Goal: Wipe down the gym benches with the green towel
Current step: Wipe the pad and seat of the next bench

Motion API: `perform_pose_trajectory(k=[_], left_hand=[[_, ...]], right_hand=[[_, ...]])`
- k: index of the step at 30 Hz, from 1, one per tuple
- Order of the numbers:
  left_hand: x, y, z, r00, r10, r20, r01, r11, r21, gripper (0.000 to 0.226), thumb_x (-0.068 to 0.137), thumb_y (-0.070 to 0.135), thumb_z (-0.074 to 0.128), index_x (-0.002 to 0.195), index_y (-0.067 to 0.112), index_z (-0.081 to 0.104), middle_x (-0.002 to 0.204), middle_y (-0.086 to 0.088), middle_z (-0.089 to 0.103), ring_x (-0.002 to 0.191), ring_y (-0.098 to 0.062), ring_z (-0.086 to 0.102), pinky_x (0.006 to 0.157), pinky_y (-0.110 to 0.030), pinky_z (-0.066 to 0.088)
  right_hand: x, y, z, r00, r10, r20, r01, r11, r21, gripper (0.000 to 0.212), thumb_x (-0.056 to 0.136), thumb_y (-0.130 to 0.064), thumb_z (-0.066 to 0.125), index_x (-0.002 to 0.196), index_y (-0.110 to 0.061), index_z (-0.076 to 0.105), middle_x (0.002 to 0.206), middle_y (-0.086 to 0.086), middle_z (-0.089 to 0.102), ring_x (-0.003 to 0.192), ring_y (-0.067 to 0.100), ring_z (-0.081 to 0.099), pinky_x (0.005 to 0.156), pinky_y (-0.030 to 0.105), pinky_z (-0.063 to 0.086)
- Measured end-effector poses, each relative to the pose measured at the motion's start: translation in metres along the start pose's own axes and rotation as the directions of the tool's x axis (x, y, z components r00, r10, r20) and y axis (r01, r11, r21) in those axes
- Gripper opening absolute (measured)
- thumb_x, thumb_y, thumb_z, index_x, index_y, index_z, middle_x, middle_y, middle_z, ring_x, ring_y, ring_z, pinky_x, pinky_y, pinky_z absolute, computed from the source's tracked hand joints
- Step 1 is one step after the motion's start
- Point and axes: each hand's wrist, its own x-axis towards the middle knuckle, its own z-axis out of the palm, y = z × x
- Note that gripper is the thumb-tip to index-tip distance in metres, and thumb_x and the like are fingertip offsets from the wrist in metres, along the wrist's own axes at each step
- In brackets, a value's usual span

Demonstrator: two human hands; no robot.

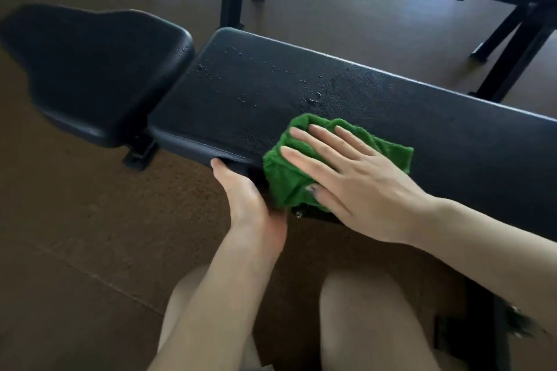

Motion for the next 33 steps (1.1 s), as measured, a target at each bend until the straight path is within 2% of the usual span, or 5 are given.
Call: perform_pose_trajectory(k=[8,19,23,26,33], left_hand=[[-0.007,-0.010,0.001,0.997,0.031,-0.070,-0.037,0.996,-0.084,0.062,0.099,0.067,0.043,0.139,0.022,0.060,0.129,-0.008,0.070,0.117,-0.027,0.067,0.109,-0.044,0.048],[-0.015,-0.016,0.029,0.988,0.082,-0.131,-0.084,0.996,-0.005,0.076,0.102,0.068,0.018,0.111,0.022,0.078,0.104,-0.007,0.080,0.083,-0.021,0.079,0.073,-0.034,0.055],[-0.004,-0.020,0.033,0.965,0.121,-0.232,-0.109,0.992,0.062,0.069,0.101,0.071,0.019,0.123,0.031,0.072,0.120,-0.001,0.075,0.108,-0.018,0.069,0.087,-0.036,0.054],[0.006,-0.022,0.028,0.942,0.085,-0.326,-0.067,0.996,0.066,0.077,0.094,0.079,0.029,0.152,0.032,0.048,0.152,0.000,0.054,0.140,-0.023,0.049,0.119,-0.046,0.036],[0.004,-0.015,0.030,0.924,0.190,-0.332,-0.153,0.979,0.133,0.082,0.088,0.081,0.030,0.158,0.037,0.037,0.159,0.005,0.045,0.146,-0.024,0.041,0.123,-0.049,0.029]], right_hand=[[0.154,-0.012,-0.014,1.000,-0.015,-0.019,0.017,0.995,0.103,0.055,0.113,-0.040,0.019,0.167,-0.034,0.009,0.176,-0.005,0.006,0.162,0.020,0.002,0.130,0.042,0.001],[0.017,0.018,-0.007,0.989,-0.148,0.032,0.142,0.980,0.140,0.058,0.109,-0.043,0.019,0.166,-0.037,0.010,0.175,-0.007,0.007,0.162,0.015,-0.002,0.132,0.045,0.007],[0.097,0.023,-0.011,0.996,-0.079,-0.049,0.086,0.982,0.167,0.057,0.109,-0.043,0.018,0.165,-0.036,0.019,0.174,-0.003,0.018,0.161,0.022,0.013,0.131,0.043,0.009],[0.166,0.053,-0.014,1.000,0.016,-0.026,-0.012,0.988,0.155,0.056,0.111,-0.043,0.017,0.166,-0.037,0.010,0.176,-0.004,0.008,0.162,0.019,0.006,0.131,0.040,0.003],[0.145,0.087,-0.010,0.971,0.239,-0.010,-0.233,0.953,0.192,0.057,0.111,-0.044,0.017,0.167,-0.034,0.007,0.176,0.002,0.004,0.162,0.023,0.002,0.131,0.042,0.003]])
